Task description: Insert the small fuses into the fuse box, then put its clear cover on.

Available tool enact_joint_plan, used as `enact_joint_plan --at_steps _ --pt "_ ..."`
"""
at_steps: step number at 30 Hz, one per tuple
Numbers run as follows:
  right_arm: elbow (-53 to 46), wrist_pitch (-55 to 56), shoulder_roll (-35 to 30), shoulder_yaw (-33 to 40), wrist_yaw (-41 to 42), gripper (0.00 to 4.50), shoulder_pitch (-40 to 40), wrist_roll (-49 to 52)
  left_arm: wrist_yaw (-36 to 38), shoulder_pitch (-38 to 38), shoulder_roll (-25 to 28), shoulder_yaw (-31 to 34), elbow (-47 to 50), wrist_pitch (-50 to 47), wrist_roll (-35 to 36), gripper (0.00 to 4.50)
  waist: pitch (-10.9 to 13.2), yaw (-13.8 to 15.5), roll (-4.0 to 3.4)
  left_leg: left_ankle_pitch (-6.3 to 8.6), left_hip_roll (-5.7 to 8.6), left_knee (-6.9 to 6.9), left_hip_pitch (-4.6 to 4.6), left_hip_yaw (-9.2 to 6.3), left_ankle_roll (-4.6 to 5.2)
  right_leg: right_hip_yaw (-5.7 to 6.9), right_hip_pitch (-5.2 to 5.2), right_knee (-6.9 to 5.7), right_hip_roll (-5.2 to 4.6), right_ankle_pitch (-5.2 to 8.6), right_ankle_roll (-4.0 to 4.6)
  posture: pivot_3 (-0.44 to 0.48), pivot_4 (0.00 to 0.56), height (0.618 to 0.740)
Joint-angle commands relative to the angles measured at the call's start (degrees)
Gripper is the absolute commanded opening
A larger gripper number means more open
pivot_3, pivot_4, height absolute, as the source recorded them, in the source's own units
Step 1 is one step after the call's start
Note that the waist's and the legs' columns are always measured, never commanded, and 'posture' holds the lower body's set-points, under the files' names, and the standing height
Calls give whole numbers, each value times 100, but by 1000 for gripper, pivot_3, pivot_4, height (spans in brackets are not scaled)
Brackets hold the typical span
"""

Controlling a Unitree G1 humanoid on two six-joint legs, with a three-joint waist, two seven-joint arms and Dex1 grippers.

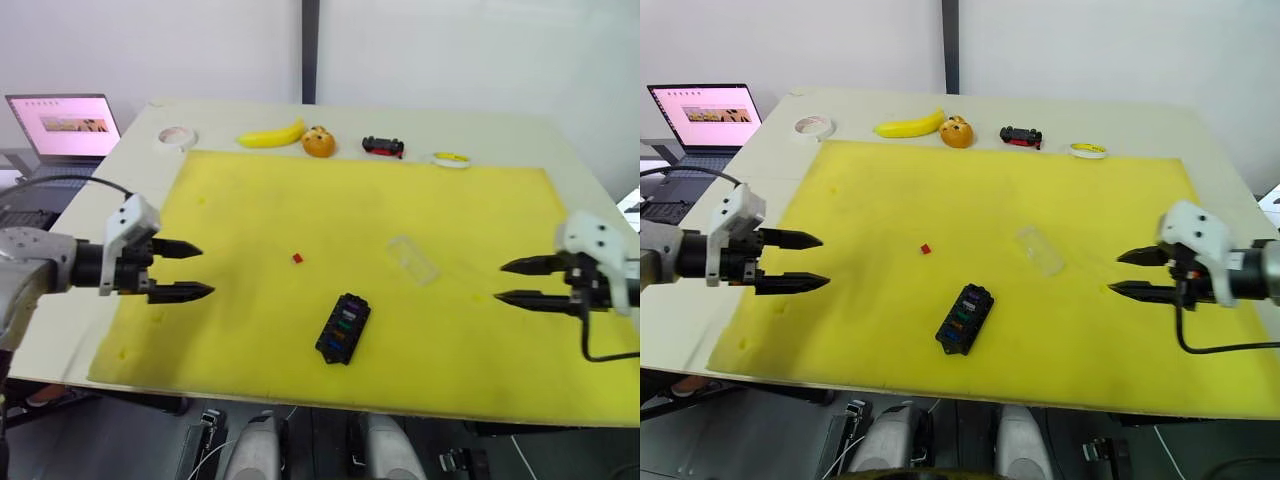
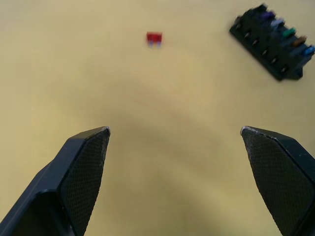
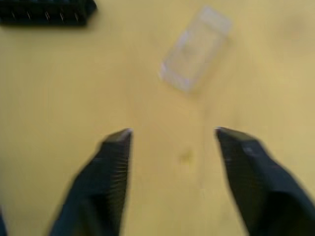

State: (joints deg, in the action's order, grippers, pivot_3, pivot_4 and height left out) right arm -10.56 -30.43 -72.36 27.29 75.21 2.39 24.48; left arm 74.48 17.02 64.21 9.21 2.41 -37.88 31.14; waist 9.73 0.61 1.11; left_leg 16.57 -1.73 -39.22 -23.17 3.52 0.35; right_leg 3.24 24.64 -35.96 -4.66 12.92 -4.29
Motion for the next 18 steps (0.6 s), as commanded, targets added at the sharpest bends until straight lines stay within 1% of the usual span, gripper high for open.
enact_joint_plan --at_steps 1,5,10,13,15,18 --pt "180 300 -138 456 207 4448 60 -182 77 2 175 343 -213 359 -136 4500 0 3 0 0 0 0 0 2 0 0 1 0 -1 4 7 0 150 737" --pt "230 358 -107 520 233 4448 97 -249 83 29 151 340 -287 485 -170 4500 1 4 -2 1 -1 0 -1 2 -1 -1 2 1 -2 6 10 0 150 737" --pt "-33 261 -32 304 72 4448 -62 -143 41 209 4 175 -204 480 -157 4500 2 6 -3 0 -1 0 -2 4 -1 -2 2 -1 -2 6 10 0 150 737" --pt "-442 35 124 -122 -263 4448 -606 141 -105 522 -334 -56 24 231 18 4500 2 1 -4 0 0 0 -1 5 -1 -4 3 -2 -2 0 1 0 150 737" --pt "-794 -211 321 -496 -492 4448 -1075 410 -161 724 -629 -232 219 49 136 4500 2 0 -4 0 0 0 0 5 -2 -4 3 -4 -1 -3 -4 0 150 737" --pt "-1128 -499 691 -1033 -843 4448 -1727 650 -165 917 -927 -538 495 -224 254 4500 3 -7 -2 0 1 0 -3 3 -3 -5 4 -5 0 -4 -7 0 150 737"
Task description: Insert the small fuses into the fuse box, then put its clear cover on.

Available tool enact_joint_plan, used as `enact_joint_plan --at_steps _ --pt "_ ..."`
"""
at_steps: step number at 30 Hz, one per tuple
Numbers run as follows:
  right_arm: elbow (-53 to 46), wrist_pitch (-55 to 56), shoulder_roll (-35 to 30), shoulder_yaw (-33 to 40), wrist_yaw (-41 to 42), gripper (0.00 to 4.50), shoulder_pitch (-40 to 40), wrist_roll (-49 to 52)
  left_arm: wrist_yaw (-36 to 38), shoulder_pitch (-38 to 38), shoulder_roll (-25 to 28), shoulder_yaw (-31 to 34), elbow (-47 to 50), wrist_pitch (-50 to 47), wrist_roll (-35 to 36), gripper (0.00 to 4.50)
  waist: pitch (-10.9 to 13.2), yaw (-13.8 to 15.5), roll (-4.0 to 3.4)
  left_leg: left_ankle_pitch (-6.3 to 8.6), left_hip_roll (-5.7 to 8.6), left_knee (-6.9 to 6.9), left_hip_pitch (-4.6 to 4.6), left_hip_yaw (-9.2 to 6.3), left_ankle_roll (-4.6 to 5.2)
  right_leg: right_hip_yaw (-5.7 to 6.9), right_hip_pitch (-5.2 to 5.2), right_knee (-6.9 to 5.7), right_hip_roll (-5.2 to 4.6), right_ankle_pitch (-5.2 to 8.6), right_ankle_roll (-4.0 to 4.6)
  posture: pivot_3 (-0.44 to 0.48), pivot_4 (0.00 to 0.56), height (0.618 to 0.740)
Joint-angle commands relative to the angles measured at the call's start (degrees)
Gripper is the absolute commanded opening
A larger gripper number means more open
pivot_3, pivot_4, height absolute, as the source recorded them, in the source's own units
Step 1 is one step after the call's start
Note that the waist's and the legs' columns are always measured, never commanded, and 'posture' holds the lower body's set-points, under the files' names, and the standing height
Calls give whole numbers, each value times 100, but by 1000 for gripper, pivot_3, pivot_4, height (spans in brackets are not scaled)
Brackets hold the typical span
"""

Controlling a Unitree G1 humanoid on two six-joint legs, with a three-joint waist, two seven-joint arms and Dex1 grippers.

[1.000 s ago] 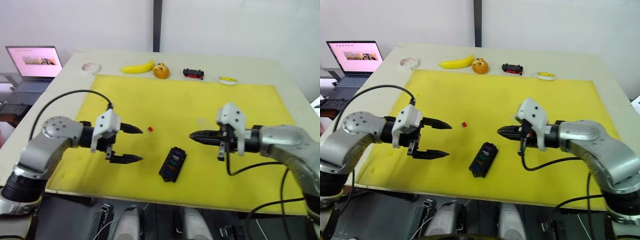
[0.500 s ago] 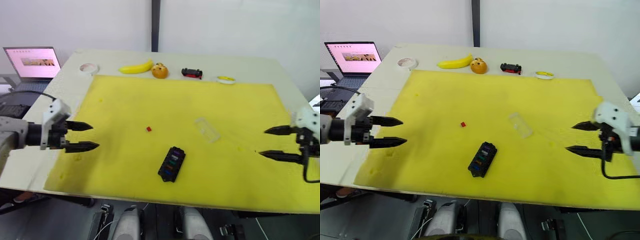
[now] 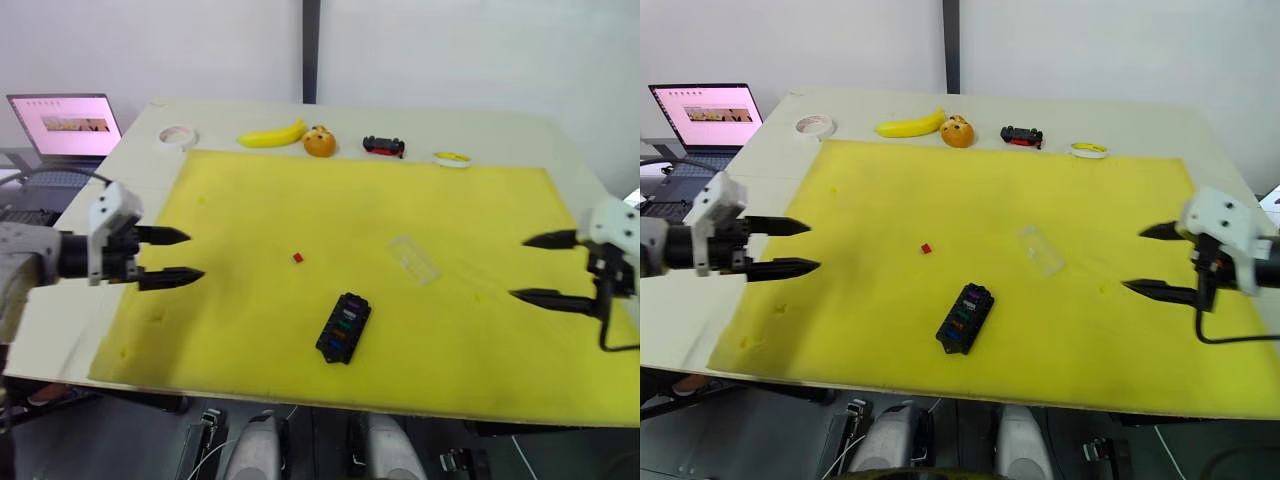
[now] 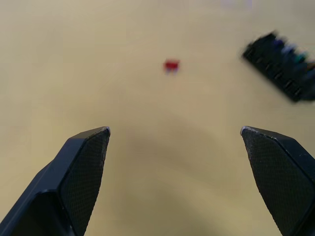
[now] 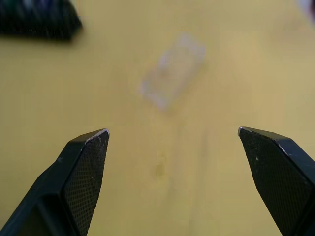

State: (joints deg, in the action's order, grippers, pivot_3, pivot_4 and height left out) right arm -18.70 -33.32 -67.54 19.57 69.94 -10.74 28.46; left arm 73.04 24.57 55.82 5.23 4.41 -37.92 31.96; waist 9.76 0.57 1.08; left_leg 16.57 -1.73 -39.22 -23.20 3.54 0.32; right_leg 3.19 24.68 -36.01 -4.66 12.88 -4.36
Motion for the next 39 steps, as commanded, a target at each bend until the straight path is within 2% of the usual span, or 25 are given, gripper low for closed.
enact_joint_plan --at_steps 1,4,7,11,16,17,19,22,31,39 --pt "-350 -275 295 -393 -409 4448 -569 273 -22 213 -150 -212 335 -287 191 4500 1 0 1 0 1 0 -1 0 0 0 1 0 1 0 0 0 150 737" --pt "-695 -546 897 -1109 -872 4448 -1200 381 -462 613 -633 -466 308 -1076 433 4500 1 8 2 0 4 -1 -5 -1 0 0 4 -1 1 -1 -1 0 150 737" --pt "-1015 -737 1444 -1659 -1217 4448 -1569 406 -1265 1158 -1248 -348 -132 -2247 702 4500 1 21 3 -1 12 -8 -8 -11 0 2 0 -5 1 -1 -1 0 150 737" --pt "-1211 -928 1819 -2021 -1589 4448 -1795 343 -1990 1721 -1750 210 -725 -3892 1219 4500 1 9 4 0 19 -8 -14 -17 2 2 3 -5 -1 -1 -5 0 150 737" --pt "-1380 -1031 2003 -2124 -1798 4448 -1829 399 -2690 2237 -2223 914 -1579 -5361 1335 4500 1 6 4 -1 21 -9 -13 -19 1 4 5 -9 -1 -1 -5 0 150 737" --pt "-1404 -1050 2024 -2134 -1827 4448 -1837 412 -2775 2270 -2267 952 -1696 -5430 1320 4500 1 6 4 -1 22 -9 -12 -19 0 4 5 -11 -1 -1 -5 0 150 737" --pt "-1447 -1085 2062 -2157 -1878 4500 -1864 426 -2895 2373 -2316 938 -2027 -5458 1241 3975 1 6 4 -1 22 -8 -11 -19 0 4 4 -11 -1 -1 -5 0 150 737" --pt "-1497 -1119 2096 -2200 -1934 4500 -1893 433 -2924 2561 -2350 856 -2471 -5408 1165 2885 1 5 4 -2 22 -9 -11 -19 -1 4 5 -11 -1 -1 -4 0 150 737" --pt "-1650 -1189 2156 -2284 -2160 4500 -1844 412 -2765 3378 -2723 238 -4197 -4823 674 2885 1 20 5 -2 31 -8 -12 -17 -1 5 3 -9 -4 -1 -4 0 150 737" --pt "-1857 -1359 2125 -2209 -2338 4500 -1692 478 -2247 3473 -2738 -253 -4842 -4320 285 2885 1 -6 5 -2 30 -8 -12 -17 -1 6 7 -12 -2 -1 -4 0 150 737"
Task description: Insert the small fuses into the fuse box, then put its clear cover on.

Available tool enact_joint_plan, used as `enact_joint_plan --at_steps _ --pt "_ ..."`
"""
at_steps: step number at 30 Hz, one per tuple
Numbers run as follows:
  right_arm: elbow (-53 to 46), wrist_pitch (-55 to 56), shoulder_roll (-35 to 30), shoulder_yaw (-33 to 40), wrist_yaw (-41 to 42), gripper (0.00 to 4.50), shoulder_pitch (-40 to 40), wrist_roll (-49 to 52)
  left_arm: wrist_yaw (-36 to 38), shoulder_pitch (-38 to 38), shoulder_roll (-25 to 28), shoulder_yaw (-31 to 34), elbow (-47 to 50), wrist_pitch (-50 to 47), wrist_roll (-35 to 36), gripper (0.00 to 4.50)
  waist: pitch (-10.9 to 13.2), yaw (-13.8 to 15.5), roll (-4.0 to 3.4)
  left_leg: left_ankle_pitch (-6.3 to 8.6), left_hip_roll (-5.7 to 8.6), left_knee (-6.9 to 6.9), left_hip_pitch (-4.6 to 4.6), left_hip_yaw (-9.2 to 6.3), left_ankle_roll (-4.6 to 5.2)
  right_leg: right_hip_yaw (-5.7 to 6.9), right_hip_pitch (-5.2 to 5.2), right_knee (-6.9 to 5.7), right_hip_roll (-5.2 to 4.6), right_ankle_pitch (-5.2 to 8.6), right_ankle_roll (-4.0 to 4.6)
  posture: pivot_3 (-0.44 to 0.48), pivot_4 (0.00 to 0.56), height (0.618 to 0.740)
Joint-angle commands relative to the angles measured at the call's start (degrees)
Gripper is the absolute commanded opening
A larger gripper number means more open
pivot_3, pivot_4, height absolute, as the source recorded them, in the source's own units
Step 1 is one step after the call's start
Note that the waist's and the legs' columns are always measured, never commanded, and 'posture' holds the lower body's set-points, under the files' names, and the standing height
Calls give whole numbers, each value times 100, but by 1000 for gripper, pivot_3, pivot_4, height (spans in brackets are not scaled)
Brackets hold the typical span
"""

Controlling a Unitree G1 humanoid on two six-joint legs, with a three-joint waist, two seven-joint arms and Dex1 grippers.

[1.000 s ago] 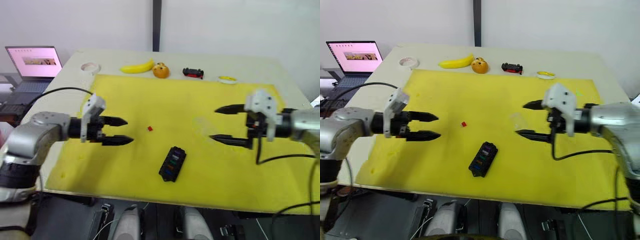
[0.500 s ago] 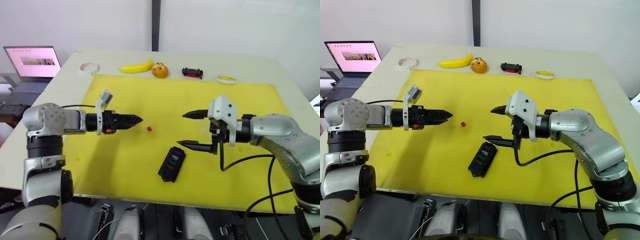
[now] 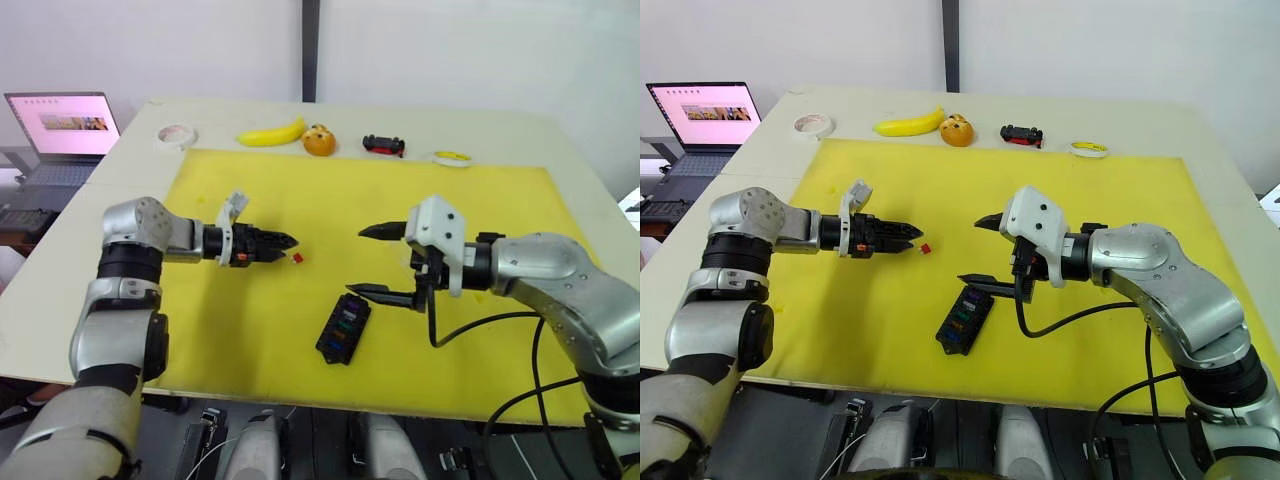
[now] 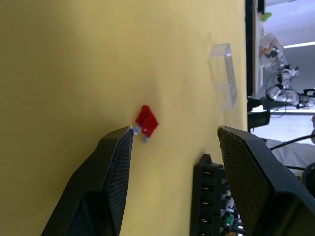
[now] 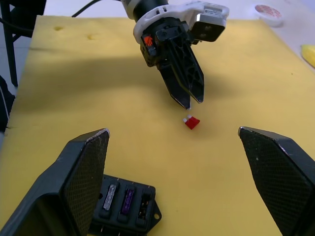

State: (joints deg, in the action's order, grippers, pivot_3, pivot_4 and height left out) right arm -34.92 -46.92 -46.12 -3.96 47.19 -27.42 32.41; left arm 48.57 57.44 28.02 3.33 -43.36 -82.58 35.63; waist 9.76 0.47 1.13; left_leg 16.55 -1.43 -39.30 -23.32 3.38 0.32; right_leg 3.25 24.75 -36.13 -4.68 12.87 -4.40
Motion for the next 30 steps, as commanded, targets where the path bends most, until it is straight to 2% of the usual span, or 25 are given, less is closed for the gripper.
enact_joint_plan --at_steps 1,18,25,27,30 --pt "-253 -17 -14 150 -77 4500 -17 93 251 193 40 -105 -114 190 -122 2885 0 10 0 0 0 0 0 0 0 0 0 0 0 0 0 0 150 737" --pt "-339 -187 -39 158 -231 4500 -104 189 942 293 -359 -654 -637 606 -697 2885 -1 34 1 1 4 0 -3 -1 1 0 -2 3 -5 0 0 0 150 737" --pt "-355 -211 -43 123 -282 4500 -110 161 891 294 -491 -399 -781 637 -763 2885 -1 42 1 1 5 0 -3 -3 2 0 -3 4 -8 0 0 0 150 737" --pt "-347 -212 -33 106 -289 4500 -124 158 873 291 -549 -298 -839 661 -757 2331 -1 42 1 1 6 0 -2 -4 2 0 -4 4 -8 0 0 0 150 737" --pt "-340 -212 -34 97 -292 4500 -137 162 850 287 -609 -242 -884 717 -792 2331 -1 45 2 1 7 0 -4 -5 2 1 -4 4 -9 0 0 0 150 737"
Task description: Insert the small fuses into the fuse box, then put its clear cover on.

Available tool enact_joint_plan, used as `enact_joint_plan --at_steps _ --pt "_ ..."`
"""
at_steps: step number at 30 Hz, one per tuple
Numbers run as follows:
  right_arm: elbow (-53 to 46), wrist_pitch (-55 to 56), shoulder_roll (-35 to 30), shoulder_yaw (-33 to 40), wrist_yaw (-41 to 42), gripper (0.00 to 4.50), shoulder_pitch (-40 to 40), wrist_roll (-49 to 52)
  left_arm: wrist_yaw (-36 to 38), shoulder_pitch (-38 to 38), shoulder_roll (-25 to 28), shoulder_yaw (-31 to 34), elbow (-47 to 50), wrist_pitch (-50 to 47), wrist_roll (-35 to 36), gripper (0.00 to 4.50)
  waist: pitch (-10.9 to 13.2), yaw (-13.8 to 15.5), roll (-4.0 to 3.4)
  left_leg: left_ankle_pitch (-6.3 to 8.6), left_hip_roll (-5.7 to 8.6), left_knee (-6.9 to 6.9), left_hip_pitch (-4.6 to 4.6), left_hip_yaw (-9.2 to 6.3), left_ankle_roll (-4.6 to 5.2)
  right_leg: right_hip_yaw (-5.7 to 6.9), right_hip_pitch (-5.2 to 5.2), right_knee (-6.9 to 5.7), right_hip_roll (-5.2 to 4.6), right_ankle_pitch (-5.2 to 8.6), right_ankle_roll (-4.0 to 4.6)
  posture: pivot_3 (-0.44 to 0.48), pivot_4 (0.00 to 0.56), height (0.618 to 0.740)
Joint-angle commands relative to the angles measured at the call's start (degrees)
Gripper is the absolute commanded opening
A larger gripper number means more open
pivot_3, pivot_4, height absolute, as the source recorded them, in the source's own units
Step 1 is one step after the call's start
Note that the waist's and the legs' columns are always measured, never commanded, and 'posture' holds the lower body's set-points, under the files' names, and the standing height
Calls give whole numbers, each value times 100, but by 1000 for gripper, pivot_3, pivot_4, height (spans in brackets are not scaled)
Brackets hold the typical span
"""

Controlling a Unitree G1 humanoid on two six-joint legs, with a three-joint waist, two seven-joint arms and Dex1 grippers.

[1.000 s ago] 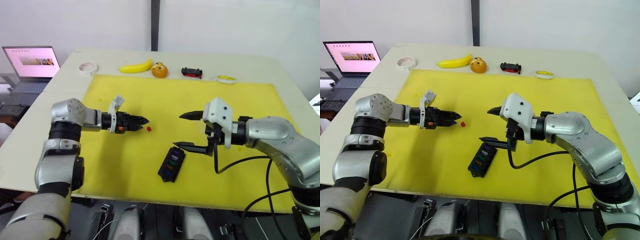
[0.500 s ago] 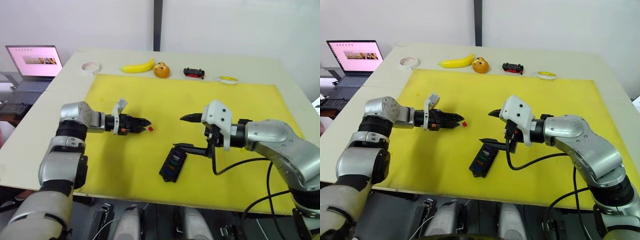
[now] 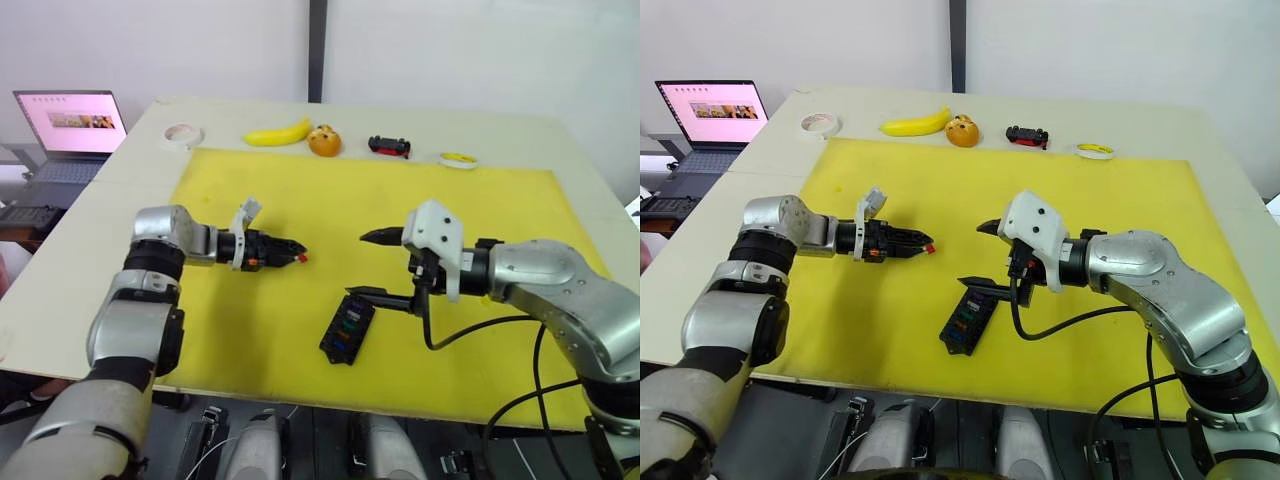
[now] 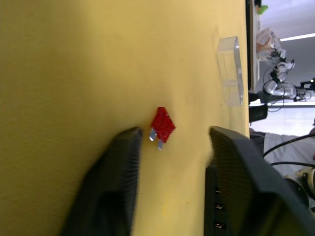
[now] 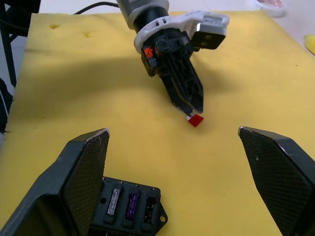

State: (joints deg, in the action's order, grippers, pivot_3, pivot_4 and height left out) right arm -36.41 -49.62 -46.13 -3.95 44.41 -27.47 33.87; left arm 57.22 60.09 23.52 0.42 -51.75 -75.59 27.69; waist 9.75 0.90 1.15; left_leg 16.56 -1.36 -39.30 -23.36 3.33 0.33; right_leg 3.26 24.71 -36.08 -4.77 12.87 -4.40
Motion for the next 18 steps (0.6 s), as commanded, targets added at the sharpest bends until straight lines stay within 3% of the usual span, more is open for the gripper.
enact_joint_plan --at_steps 1,18 --pt "-188 60 -35 94 -13 4500 -132 15 -31 23 -175 88 -69 35 -6 2331 0 2 0 0 1 0 0 0 0 0 0 0 -1 0 0 0 150 737" --pt "-196 66 -26 51 -30 4500 -141 -13 -74 -76 -457 462 -313 404 -75 2331 -1 23 0 0 28 0 1 -14 1 9 -8 -1 -25 1 -2 0 150 737"
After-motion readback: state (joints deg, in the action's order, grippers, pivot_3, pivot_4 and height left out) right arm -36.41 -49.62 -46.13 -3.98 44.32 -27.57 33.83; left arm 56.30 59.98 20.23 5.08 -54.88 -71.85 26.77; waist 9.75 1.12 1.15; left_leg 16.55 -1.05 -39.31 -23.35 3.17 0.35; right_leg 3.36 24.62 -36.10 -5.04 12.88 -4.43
